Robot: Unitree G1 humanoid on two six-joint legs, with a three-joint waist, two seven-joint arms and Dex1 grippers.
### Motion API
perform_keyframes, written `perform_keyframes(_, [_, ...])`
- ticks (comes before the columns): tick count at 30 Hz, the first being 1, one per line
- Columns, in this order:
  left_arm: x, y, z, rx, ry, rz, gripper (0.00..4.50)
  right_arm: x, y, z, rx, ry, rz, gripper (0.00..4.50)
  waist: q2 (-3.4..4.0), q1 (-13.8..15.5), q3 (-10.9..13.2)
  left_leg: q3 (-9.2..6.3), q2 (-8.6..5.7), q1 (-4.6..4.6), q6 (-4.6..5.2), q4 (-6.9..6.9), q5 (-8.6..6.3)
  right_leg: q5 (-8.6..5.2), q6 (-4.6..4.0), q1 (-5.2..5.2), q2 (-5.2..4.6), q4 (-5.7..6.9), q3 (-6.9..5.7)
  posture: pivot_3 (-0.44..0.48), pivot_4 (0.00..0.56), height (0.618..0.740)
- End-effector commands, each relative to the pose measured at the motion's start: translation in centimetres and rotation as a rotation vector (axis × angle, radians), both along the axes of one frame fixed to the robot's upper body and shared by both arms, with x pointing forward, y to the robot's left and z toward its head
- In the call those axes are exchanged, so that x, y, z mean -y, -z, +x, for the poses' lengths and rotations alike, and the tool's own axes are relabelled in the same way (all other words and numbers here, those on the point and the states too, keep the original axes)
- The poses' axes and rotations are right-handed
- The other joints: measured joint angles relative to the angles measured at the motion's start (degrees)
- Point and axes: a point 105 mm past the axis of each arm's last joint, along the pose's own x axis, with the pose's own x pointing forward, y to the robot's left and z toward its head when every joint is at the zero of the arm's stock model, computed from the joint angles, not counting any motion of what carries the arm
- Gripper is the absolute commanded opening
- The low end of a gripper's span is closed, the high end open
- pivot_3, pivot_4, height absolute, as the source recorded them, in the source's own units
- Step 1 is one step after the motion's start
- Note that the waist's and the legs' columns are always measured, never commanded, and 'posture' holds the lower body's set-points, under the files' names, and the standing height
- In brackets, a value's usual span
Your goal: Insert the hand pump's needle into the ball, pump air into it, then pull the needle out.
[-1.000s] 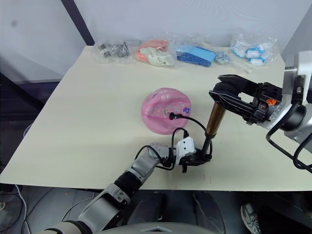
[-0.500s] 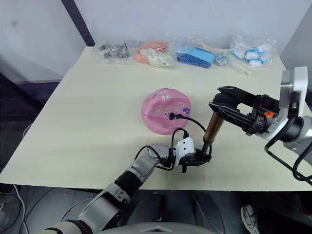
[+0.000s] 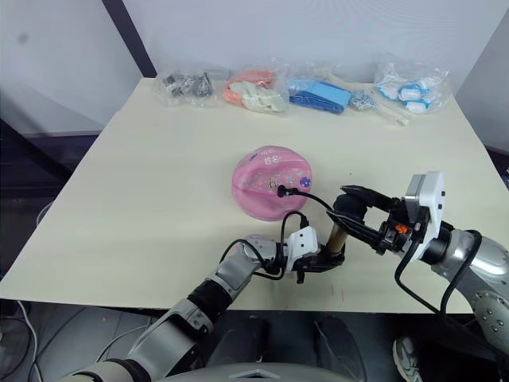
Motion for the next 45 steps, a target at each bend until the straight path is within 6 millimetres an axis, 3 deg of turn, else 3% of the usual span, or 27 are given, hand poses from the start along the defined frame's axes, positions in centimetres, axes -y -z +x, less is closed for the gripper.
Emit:
perform_keyframes(1, [-1.3,2.2,-0.1,-0.063,-0.047,0.078,1.1,-0.5,2.5,-0.3,-0.065,-0.01,-0.036,2.3,0.0,-0.01,-0.02,0.0,0.0,0.0,0.0,0.0,0.0,0.0,0.0,0.0,0.0,0.0,0.01,0.0,0.15,0.74])
perform_keyframes(7, [-1.3,2.1,0.0,-0.076,-0.059,0.068,1.1,-0.3,4.5,0.2,-0.12,0.057,-0.05,2.3,0.03,-0.01,-0.09,-0.01,-0.01,0.01,0.0,0.0,0.0,0.0,0.0,0.0,0.0,0.0,0.01,0.0,0.15,0.74])
perform_keyframes(12, [-1.3,2.0,0.1,-0.073,-0.063,0.064,1.1,-0.4,3.9,0.4,-0.089,0.07,-0.047,2.3,0.02,-0.01,-0.17,-0.01,-0.01,0.01,0.0,0.0,0.0,0.0,0.0,0.0,0.0,-0.01,0.01,0.0,0.15,0.74])
perform_keyframes(23, [-1.4,2.3,0.2,-0.064,-0.066,0.075,1.1,-0.7,-3.3,0.1,0.052,-0.011,0.006,2.3,0.06,0.02,-0.13,-0.02,-0.02,-0.04,0.0,0.0,0.0,0.0,0.0,-0.02,-0.03,-0.02,0.01,0.0,0.15,0.74])
perform_keyframes(34, [-1.5,2.6,0.1,-0.073,-0.047,0.089,1.1,0.4,-9.9,-0.4,0.131,-0.034,0.047,2.3,0.04,0.08,-0.1,-0.04,-0.01,-0.08,0.02,0.0,0.0,0.01,0.0,-0.01,-0.05,-0.04,-0.02,0.0,0.15,0.74])
perform_keyframes(40, [-1.6,2.7,-0.1,-0.08,-0.039,0.093,1.1,0.6,-12.7,-0.5,0.154,-0.04,0.082,2.3,0.04,0.02,-0.09,-0.02,0.01,-0.09,0.02,0.0,0.0,0.01,0.0,-0.02,-0.06,-0.04,-0.01,0.0,0.15,0.74])
perform_keyframes(45, [-1.6,2.7,0.0,-0.08,-0.043,0.094,1.1,1.0,-13.8,-0.3,0.164,-0.023,0.082,2.3,0.04,0.03,-0.06,-0.03,0.03,-0.15,0.02,0.0,0.0,0.0,-0.01,-0.06,-0.06,-0.04,-0.02,0.0,0.15,0.74])
